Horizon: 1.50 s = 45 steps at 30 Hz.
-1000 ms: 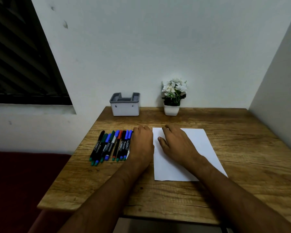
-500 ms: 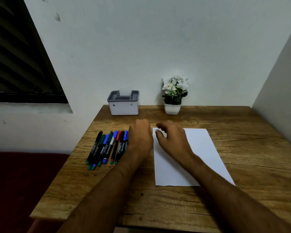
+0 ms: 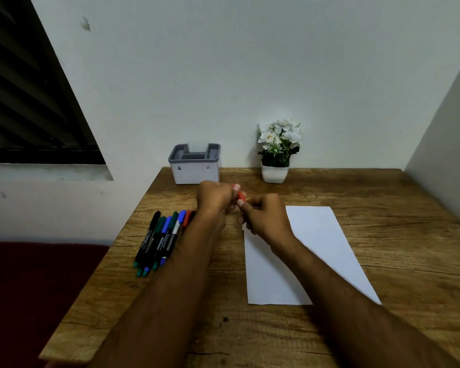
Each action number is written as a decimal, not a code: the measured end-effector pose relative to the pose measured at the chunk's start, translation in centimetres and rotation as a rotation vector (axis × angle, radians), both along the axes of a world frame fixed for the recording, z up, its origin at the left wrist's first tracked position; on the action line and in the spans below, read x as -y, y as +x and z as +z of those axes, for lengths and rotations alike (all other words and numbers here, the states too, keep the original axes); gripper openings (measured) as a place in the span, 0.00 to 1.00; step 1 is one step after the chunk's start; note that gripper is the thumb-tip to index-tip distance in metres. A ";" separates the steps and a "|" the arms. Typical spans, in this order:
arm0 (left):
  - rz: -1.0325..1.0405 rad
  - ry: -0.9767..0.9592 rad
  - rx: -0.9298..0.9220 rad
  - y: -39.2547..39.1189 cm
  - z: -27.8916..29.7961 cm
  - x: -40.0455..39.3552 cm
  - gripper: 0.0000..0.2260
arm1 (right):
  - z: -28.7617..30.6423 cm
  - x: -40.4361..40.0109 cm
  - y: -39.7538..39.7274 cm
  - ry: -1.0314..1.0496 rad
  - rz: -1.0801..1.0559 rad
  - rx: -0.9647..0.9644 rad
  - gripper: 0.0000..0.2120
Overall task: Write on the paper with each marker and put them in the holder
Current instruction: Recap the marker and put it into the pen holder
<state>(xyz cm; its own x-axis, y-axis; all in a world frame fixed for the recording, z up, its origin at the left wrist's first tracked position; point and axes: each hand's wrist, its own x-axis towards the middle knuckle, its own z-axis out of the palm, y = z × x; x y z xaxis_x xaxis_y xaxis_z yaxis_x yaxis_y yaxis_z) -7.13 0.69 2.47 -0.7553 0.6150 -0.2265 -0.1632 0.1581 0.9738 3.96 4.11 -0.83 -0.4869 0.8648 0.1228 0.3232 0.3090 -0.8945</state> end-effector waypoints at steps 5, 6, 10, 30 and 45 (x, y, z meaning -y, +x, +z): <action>0.066 0.118 0.351 0.0 0.2 -1.1 0.07 | 1.4 0.4 -0.9 -0.195 -0.071 -0.037 0.18; 0.127 0.155 0.357 -0.6 0.4 -1.3 0.07 | 1.9 0.5 -0.7 -0.321 -0.065 -0.080 0.17; 0.317 0.139 -0.035 -4.7 1.2 -2.0 0.02 | 1.6 0.6 1.4 -0.490 -0.021 -0.127 0.16; -0.318 -0.294 -0.984 -0.6 -4.6 -6.6 0.09 | -2.8 -1.9 8.4 0.079 0.061 -0.024 0.13; -0.847 0.056 -1.034 2.9 -4.6 -4.7 0.11 | -1.4 -2.3 13.4 -0.155 0.287 -0.160 0.11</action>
<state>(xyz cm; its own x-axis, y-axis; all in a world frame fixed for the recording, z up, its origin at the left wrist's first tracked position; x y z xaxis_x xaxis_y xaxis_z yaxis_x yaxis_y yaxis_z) -4.20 5.42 -2.13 0.0530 0.9655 0.2551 0.7759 -0.2006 0.5981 17.40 6.45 -2.25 -0.6978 0.7100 0.0949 0.0955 0.2236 -0.9700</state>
